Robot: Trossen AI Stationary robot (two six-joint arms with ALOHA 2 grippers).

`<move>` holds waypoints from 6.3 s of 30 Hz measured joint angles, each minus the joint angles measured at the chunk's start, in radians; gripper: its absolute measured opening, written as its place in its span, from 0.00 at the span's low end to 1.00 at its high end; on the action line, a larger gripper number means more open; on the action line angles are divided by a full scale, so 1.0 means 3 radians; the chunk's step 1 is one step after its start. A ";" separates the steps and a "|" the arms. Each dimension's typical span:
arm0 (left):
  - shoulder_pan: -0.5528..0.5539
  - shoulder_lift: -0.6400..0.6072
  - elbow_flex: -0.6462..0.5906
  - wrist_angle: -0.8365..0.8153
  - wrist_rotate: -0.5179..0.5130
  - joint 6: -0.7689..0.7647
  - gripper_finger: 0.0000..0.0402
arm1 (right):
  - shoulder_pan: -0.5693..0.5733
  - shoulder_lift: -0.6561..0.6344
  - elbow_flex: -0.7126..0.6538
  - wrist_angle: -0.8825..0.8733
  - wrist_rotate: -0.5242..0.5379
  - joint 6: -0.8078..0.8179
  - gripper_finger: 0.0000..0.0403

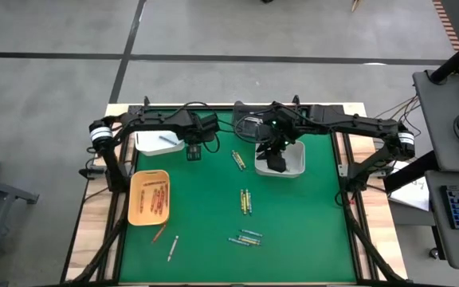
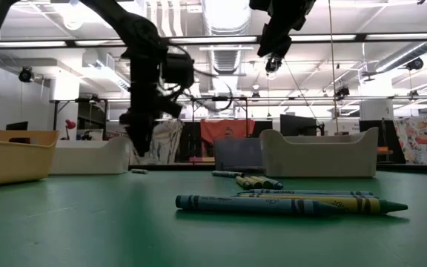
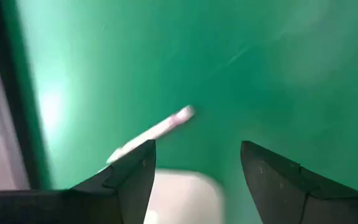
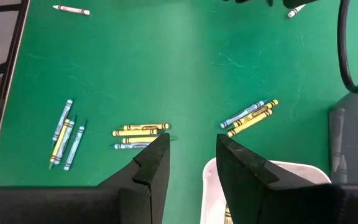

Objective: Sort crayons
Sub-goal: Put the white crayon into the black bin, then put the blue crayon into the white bin

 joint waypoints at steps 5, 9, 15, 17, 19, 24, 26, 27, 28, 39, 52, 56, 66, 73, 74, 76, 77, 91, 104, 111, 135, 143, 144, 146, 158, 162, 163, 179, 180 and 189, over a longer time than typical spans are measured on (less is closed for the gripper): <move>0.0144 0.0001 -0.0141 0.0132 -0.0125 0.0026 0.54 | 0.0000 0.0000 0.0000 0.0034 0.0000 0.0028 0.29; 0.0239 0.0001 -0.0221 0.0352 -0.0118 0.0113 0.54 | 0.0000 0.0000 0.0000 0.0105 0.0000 0.0026 0.29; 0.0345 0.0003 -0.0236 0.0415 -0.0113 0.0138 0.54 | 0.0000 0.0000 0.0001 0.0145 0.0000 0.0026 0.29; 0.0379 0.0002 -0.0236 0.0458 -0.0108 0.0151 0.54 | 0.0000 0.0000 0.0001 0.0145 0.0000 0.0024 0.29; 0.0409 0.0003 -0.0239 0.0492 -0.0108 0.0187 0.54 | 0.0000 0.0000 0.0003 0.0146 0.0000 0.0023 0.29; 0.0464 0.0002 -0.0258 0.0519 -0.0106 0.0210 0.54 | 0.0000 0.0000 0.0003 0.0148 0.0000 0.0066 0.29; 0.0487 0.0011 -0.0266 0.0518 -0.0102 0.0233 0.54 | 0.0000 0.0001 0.0003 0.0149 0.0000 0.0070 0.29; 0.0493 0.0018 -0.0271 0.0519 -0.0102 0.0252 0.54 | 0.0000 0.0001 0.0003 0.0149 0.0000 0.0071 0.29; 0.0498 0.0029 -0.0274 0.0518 -0.0103 0.0271 0.54 | 0.0000 0.0001 0.0003 0.0151 0.0000 0.0073 0.29; 0.0494 0.0252 -0.0272 0.0631 -0.0061 0.0393 0.54 | 0.0000 0.0001 0.0003 0.0167 0.0000 0.0082 0.29; 0.0493 0.0319 -0.0270 0.0703 -0.0057 0.0614 0.45 | -0.0001 0.0003 0.0003 0.0247 0.0001 0.0073 0.29; 0.0493 0.0322 -0.0272 0.0722 -0.0035 0.0730 0.32 | -0.0001 0.0003 0.0003 0.0248 0.0002 0.0013 0.29; 0.0507 0.0308 -0.0255 0.0948 0.0099 0.0957 0.02 | -0.0001 0.0003 0.0003 0.0345 0.0003 -0.0219 0.29; 0.0507 0.0041 -0.0254 0.0985 0.0257 0.0656 0.01 | -0.0001 0.0003 -0.0013 0.0345 0.0002 -0.0282 0.29; 0.0507 -0.0035 -0.0254 0.1004 0.0369 0.0568 0.01 | -0.0001 0.0003 -0.0025 0.0344 0.0003 -0.0281 0.29; 0.0509 -0.0197 -0.0254 0.1057 0.0635 0.0389 0.00 | -0.0001 0.0003 -0.0068 0.0347 0.0001 -0.0257 0.29; 0.0505 -0.0283 -0.0254 0.1093 0.0781 0.0299 0.00 | -0.0001 0.0003 -0.0103 0.0348 0.0002 -0.0247 0.29; -0.0123 -0.1568 -0.0931 0.3119 0.1634 -0.0931 0.00 | 0.0006 0.0003 -0.1655 0.3183 0.0003 0.0276 0.29; -0.1065 -0.1839 -0.2034 0.4985 0.0911 -0.1217 0.00 | 0.0072 0.0003 -0.1798 0.4352 0.0003 0.0377 0.29; -0.1154 -0.1809 -0.2110 0.5000 0.0808 -0.1213 0.00 | 0.0187 -0.0001 -0.1533 0.4357 -0.0011 0.0371 0.33; -0.1151 -0.1289 -0.1669 0.5056 0.0805 -0.1131 0.00 | 0.0240 0.0086 -0.1502 0.4341 0.0506 0.0303 0.26; -0.1147 -0.1344 -0.1683 0.5054 0.0781 -0.1124 0.00 | 0.0243 0.0085 -0.1502 0.4339 0.0514 0.0289 0.04; -0.1148 -0.1344 -0.1684 0.5055 0.0783 -0.1124 0.01 | 0.0243 0.0085 -0.1502 0.4339 0.0514 0.0296 0.03; -0.1148 -0.1345 -0.1684 0.5054 0.0785 -0.1124 0.02 | 0.0243 0.0085 -0.1502 0.4335 0.0515 0.0314 0.03; -0.1104 -0.1373 -0.1687 0.4953 0.0805 -0.0954 0.11 | 0.0183 0.0085 -0.1466 0.4280 0.0524 0.0302 0.03; -0.1009 -0.1386 -0.1678 0.4957 0.0528 -0.0734 0.14 | 0.0048 0.0085 -0.1346 0.4077 0.0588 0.0210 0.03; -0.0977 -0.1376 -0.1669 0.4977 0.0428 -0.0636 0.14 | 0.0011 0.0085 -0.1312 0.3997 0.0644 0.0184 0.03; -0.0227 -0.1112 -0.1448 0.4872 0.0288 -0.0768 0.14 | -0.1040 0.0382 -0.1263 0.3213 0.1705 0.0314 0.03; -0.0224 -0.1111 -0.1450 0.4824 0.0288 -0.0788 0.14 | -0.1110 0.0454 -0.1264 0.3202 0.1635 0.0370 0.03; -0.0309 -0.1120 -0.1452 0.4437 0.0290 -0.0952 0.14 | -0.1286 0.0879 -0.1214 0.3282 0.1198 0.0609 0.12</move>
